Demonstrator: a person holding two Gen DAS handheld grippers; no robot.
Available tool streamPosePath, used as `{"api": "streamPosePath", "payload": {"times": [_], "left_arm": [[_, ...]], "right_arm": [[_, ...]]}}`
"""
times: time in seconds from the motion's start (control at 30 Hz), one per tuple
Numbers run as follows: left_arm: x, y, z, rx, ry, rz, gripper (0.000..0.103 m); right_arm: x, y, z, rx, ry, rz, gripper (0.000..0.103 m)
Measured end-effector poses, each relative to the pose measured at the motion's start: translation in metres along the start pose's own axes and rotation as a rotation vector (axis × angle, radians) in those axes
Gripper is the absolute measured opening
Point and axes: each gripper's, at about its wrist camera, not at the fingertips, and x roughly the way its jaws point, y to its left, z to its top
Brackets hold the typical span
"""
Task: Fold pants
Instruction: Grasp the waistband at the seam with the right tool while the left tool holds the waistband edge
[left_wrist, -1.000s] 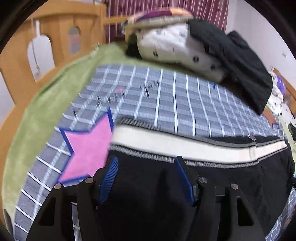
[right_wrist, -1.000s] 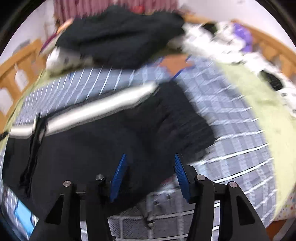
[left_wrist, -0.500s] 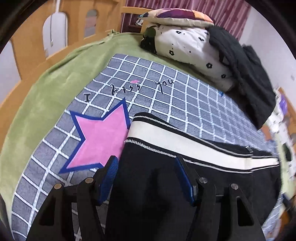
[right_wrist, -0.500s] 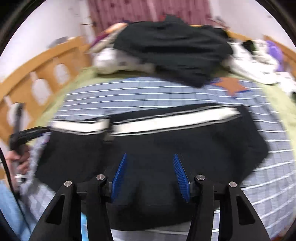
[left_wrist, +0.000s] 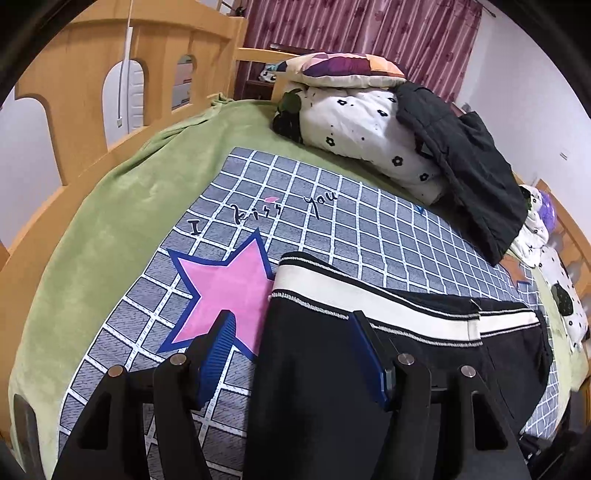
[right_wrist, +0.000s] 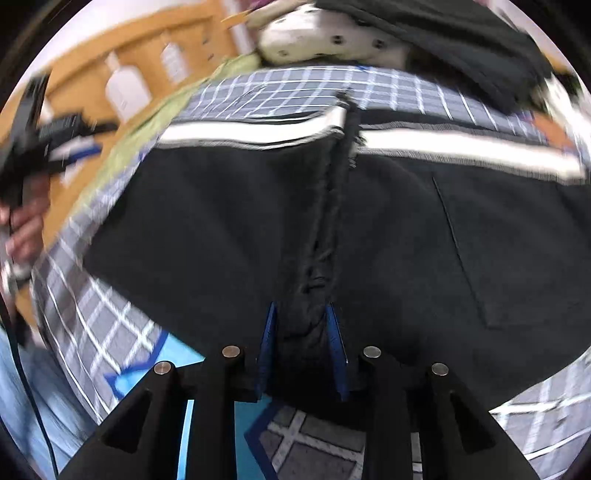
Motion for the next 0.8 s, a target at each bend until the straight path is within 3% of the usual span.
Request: {"api": "streamPosePath", "payload": {"times": [0.1, 0.17, 0.23, 0.33, 0.5, 0.6, 0.67, 0.7, 0.73, 0.8], "left_arm": [[0.0, 0.001, -0.001, -0.007, 0.007, -0.013, 0.061], [0.004, 0.004, 0.0, -0.011, 0.009, -0.018, 0.061], [0.009, 0.005, 0.001, -0.011, 0.014, -0.006, 0.061], [0.016, 0.006, 0.003, -0.017, 0.021, 0.005, 0.061], [0.022, 0.009, 0.007, -0.051, 0.029, 0.001, 0.061], [0.024, 0.011, 0.008, -0.069, 0.037, -0.021, 0.061], [0.025, 0.011, 0.008, -0.074, 0.045, -0.033, 0.061], [0.025, 0.011, 0.008, -0.074, 0.05, -0.04, 0.061], [0.026, 0.011, 0.007, -0.076, 0.057, -0.051, 0.061], [0.028, 0.01, 0.006, -0.083, 0.07, -0.064, 0.061]], "right_arm": [[-0.016, 0.0, 0.019, -0.046, -0.034, 0.011, 0.032], [-0.023, -0.004, 0.04, -0.048, -0.091, 0.013, 0.041], [-0.021, -0.007, 0.066, -0.043, -0.129, 0.001, 0.048], [-0.001, -0.015, 0.103, -0.02, -0.149, -0.014, 0.049], [0.05, -0.038, 0.142, 0.079, -0.082, -0.005, 0.049], [0.092, -0.042, 0.149, 0.065, 0.043, 0.028, 0.049], [0.097, -0.038, 0.149, 0.021, 0.022, -0.003, 0.035], [0.089, -0.035, 0.15, -0.022, -0.028, -0.027, 0.021], [0.081, -0.035, 0.15, -0.034, -0.07, -0.029, 0.016], [0.059, -0.051, 0.151, 0.042, -0.154, 0.102, 0.016]]}}
